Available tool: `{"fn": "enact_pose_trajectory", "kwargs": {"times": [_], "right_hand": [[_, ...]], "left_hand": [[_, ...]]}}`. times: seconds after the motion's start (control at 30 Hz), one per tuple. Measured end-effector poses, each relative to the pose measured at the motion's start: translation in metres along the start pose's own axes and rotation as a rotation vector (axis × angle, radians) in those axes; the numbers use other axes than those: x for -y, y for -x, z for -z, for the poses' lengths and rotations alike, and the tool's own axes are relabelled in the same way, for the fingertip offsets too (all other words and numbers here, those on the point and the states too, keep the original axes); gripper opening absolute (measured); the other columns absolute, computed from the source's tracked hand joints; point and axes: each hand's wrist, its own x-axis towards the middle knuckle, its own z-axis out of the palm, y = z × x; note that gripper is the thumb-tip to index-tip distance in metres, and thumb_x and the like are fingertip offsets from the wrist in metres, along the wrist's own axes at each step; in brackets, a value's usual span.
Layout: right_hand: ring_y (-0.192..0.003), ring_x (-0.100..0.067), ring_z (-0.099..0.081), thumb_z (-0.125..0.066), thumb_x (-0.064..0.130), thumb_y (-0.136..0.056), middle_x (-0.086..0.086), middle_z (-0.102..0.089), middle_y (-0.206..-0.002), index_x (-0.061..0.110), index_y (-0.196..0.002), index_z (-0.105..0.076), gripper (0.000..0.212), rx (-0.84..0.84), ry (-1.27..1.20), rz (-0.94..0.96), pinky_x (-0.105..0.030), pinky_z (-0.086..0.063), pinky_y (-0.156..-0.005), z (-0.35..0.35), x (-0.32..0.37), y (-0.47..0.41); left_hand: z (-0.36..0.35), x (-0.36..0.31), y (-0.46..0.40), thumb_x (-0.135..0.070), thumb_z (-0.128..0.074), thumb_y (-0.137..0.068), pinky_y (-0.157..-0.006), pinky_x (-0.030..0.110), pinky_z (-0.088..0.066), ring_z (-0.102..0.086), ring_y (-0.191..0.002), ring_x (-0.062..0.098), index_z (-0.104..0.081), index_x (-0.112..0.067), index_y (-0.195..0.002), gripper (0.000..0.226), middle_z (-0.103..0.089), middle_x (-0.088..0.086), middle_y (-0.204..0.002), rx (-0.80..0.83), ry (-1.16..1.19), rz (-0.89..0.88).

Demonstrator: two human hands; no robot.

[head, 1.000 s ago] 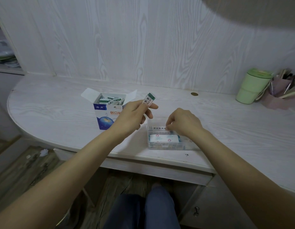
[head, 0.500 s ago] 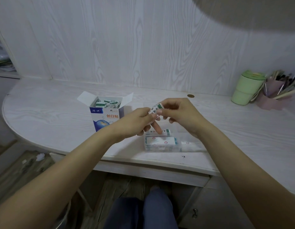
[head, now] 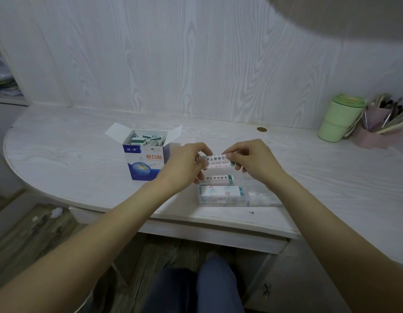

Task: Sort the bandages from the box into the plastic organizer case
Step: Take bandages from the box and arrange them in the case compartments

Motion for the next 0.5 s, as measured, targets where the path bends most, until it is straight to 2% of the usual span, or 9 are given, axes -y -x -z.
{"fn": "enact_pose_trajectory", "kwargs": {"times": [0.1,0.13,0.2,0.27,0.33,0.5], "right_hand": [[-0.056,-0.004,-0.057,-0.064,0.014,-0.088,0.005,-0.063,-0.066,0.018,-0.087,-0.068,0.006,0.012,0.151,-0.003,-0.004,-0.039,-0.049,-0.004,-0.006,-0.001],[-0.058,-0.006,-0.057,-0.065,0.014,-0.088,0.003,-0.063,-0.068,0.017,-0.086,-0.068,0.005,0.019,0.191,-0.005,-0.008,-0.041,-0.052,-0.006,-0.008,-0.002],[-0.068,-0.012,-0.059,-0.066,0.016,-0.087,-0.001,-0.064,-0.077,0.018,-0.084,-0.068,0.004,0.037,0.306,-0.008,-0.023,-0.050,-0.065,-0.010,-0.011,-0.003],[-0.083,-0.018,-0.060,-0.064,0.018,-0.087,-0.003,-0.065,-0.086,0.018,-0.087,-0.069,0.004,0.052,0.433,-0.007,-0.033,-0.051,-0.074,-0.015,-0.012,-0.003],[-0.090,-0.021,-0.060,-0.064,0.018,-0.088,-0.005,-0.066,-0.093,0.017,-0.091,-0.070,0.007,0.059,0.513,-0.003,-0.033,-0.050,-0.073,-0.017,-0.009,-0.002],[-0.084,-0.020,-0.062,-0.064,0.020,-0.087,-0.003,-0.069,-0.093,0.020,-0.091,-0.071,0.008,0.086,0.639,-0.006,-0.029,-0.043,-0.064,-0.018,-0.002,0.000]], "left_hand": [[-0.004,0.004,-0.003,-0.011,-0.055,-0.094,-0.046,0.016,-0.045,-0.057,-0.056,0.009,-0.062,-0.014,-0.111,0.019,-0.065,0.010,-0.096,0.040,-0.198,-0.015],[-0.005,0.004,-0.004,-0.015,-0.056,-0.094,-0.053,0.019,-0.045,-0.058,-0.065,0.012,-0.062,-0.016,-0.113,0.020,-0.065,0.008,-0.103,0.062,-0.298,-0.020],[-0.006,0.004,-0.005,-0.022,-0.055,-0.094,-0.070,0.027,-0.046,-0.059,-0.091,0.017,-0.062,-0.021,-0.115,0.022,-0.064,0.002,-0.113,0.072,-0.516,-0.038],[-0.008,0.004,-0.007,-0.024,-0.054,-0.094,-0.075,0.030,-0.043,-0.056,-0.105,0.018,-0.062,-0.023,-0.114,0.021,-0.063,-0.001,-0.117,0.082,-0.622,-0.055],[-0.009,0.004,-0.011,-0.023,-0.053,-0.094,-0.072,0.029,-0.040,-0.057,-0.106,0.019,-0.063,-0.024,-0.114,0.022,-0.063,-0.001,-0.116,0.108,-0.667,-0.058],[-0.009,0.004,-0.018,-0.019,-0.054,-0.092,-0.069,0.028,-0.039,-0.059,-0.105,0.021,-0.064,-0.025,-0.114,0.024,-0.063,0.000,-0.116,0.118,-0.763,-0.078]]}}
